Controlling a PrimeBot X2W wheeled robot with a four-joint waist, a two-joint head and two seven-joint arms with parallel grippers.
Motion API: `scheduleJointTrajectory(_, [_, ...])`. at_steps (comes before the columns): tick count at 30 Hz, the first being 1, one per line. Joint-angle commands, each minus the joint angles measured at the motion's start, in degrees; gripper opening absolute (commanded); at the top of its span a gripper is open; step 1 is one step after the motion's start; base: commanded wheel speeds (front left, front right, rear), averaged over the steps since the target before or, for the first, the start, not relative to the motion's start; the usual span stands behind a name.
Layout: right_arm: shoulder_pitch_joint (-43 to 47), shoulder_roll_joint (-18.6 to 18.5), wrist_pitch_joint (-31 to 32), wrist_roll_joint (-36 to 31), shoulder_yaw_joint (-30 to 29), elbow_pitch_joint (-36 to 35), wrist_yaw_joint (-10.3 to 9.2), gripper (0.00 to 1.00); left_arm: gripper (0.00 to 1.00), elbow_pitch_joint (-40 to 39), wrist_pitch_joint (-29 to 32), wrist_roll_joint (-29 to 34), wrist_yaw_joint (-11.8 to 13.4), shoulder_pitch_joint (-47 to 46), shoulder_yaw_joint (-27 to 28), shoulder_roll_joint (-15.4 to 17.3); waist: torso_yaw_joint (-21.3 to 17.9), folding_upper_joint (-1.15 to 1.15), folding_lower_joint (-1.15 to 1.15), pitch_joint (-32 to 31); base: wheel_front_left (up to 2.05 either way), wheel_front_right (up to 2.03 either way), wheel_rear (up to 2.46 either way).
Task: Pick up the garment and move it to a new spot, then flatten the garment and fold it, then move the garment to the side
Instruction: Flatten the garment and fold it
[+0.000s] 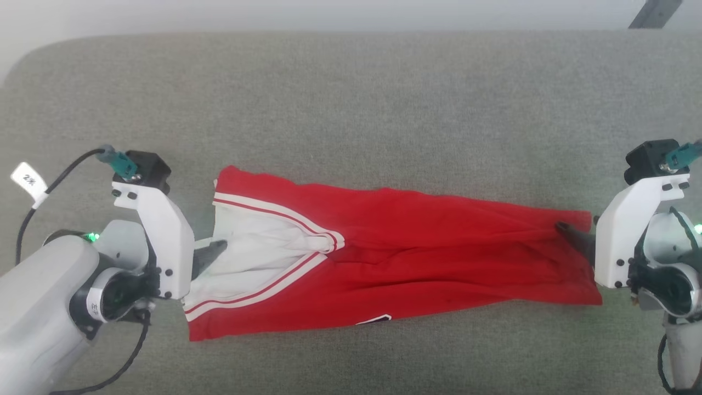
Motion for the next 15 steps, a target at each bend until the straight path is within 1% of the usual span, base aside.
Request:
scheduleJointTrajectory(1, [0.81,-0.42,-0.84,0.40,0.35,-0.58,0.03,1.00,1.00,-0.07,-2.05,0.89,-0.98,1.34,0.55,0.15,0.29,0.00,0.00,-1.26,0.00,0.00,0.00])
scheduleJointTrajectory(5, [2.01,-0.94,-1.95,1.05,0.01,-1.81,0.03,1.00,1.00,-0.69,-7.87,2.13,-2.37,2.92,1.87,0.53,0.44,0.00,0.00,-2.81,0.00,0.00,0.00])
scheduleJointTrajectory(8, [2.89,-1.03,-2.62,1.15,-1.03,-2.56,0.02,1.00,1.00,-0.86,-13.45,2.68,-2.59,4.58,3.35,0.85,0.54,0.00,0.00,-3.75,0.00,0.00,0.00])
scheduleJointTrajectory(9, [3.15,-1.08,-2.85,1.14,-1.54,-2.56,0.03,1.00,1.00,-1.13,-15.57,3.63,-3.00,5.00,3.65,1.00,0.59,0.00,0.00,-3.97,0.00,0.00,0.00])
scheduleJointTrajectory(15, [5.06,-1.75,-3.54,0.61,-4.38,-2.14,0.03,1.00,1.00,-0.82,-26.28,5.36,-2.32,9.54,6.21,1.40,1.17,0.00,0.00,-4.96,0.00,0.00,0.00])
